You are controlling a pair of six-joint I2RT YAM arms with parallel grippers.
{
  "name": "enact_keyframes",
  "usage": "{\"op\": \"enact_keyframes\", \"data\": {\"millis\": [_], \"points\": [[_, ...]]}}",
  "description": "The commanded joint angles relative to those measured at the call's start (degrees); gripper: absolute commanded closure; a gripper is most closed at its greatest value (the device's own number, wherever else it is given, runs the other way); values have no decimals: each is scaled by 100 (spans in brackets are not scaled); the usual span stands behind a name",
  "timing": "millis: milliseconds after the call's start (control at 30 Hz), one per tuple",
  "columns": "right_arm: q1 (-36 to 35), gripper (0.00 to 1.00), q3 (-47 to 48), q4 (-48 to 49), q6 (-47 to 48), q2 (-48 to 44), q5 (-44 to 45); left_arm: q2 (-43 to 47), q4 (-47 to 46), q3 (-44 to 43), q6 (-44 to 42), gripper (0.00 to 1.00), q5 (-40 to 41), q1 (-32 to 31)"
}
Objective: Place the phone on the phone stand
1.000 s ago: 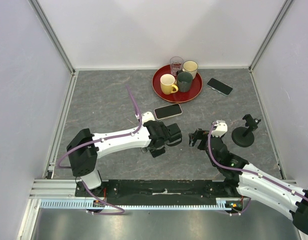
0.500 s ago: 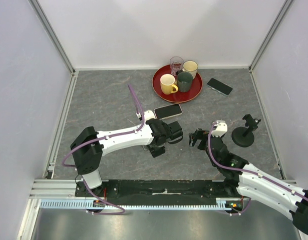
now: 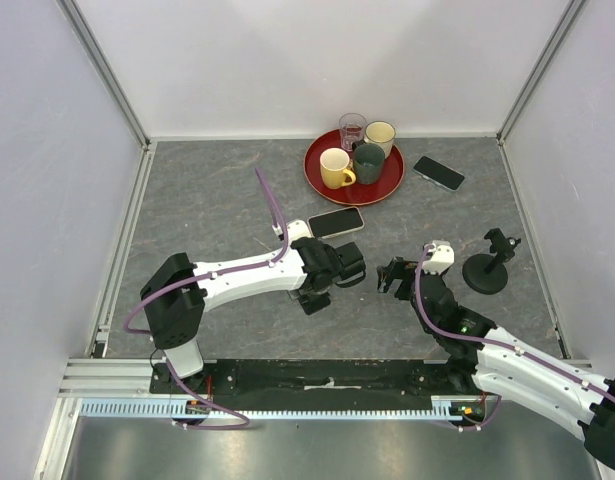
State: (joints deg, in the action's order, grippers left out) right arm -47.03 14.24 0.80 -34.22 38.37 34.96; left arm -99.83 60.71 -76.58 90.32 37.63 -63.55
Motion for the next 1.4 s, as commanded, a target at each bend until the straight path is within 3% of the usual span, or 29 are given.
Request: {"op": "enact_keyframes", "data": {"millis": [0,133,200,233,467,500,633,767,800,867,1000,1067,1200,1300,1367], "points": [[9,2,-62,237,3,-5,107,-1,-278,90,-207,34,465,88],[18,2,-53,237,11,-5,99,43,-568,221,-655,57,500,123],[18,2,-53,237,3,-22,90,122,-648,292,-954,92,579,132],[9,2,-62,237,3,-14,99,157,-631,362,-990,98,614,150],[18,2,-71,245,3,-58,28,701,-1463,898,-2631,98,852,562],[9,2,-70,245,3,-66,55,946,-1761,1029,-3330,98,817,650],[27,2,-44,219,-6,-40,2,1483,-3782,1872,-5162,98,44,1511],[27,2,0,184,55,48,-191,1327,-5251,1919,-6577,98,-421,2398],[27,2,43,140,82,48,-200,1230,-5915,1866,-7285,98,-414,2713],[18,2,70,-26,152,13,-122,758,-6438,1551,-7695,98,-518,3110],[18,2,18,-62,205,-250,-340,-614,-6915,225,-8686,98,-1722,4260],[27,2,-96,-53,275,-539,-454,-1202,-6687,-855,-8934,98,-2492,4534],[27,2,-342,26,372,-1181,-561,-2625,-5941,-2988,-9612,98,-2918,4921],[27,2,-483,8,424,-1630,-683,-3172,-5184,-4019,-9279,98,-3217,5132],[18,2,-545,-18,433,-1876,-754,-3244,-5139,-4093,-9270,98,-3218,5151]]}}
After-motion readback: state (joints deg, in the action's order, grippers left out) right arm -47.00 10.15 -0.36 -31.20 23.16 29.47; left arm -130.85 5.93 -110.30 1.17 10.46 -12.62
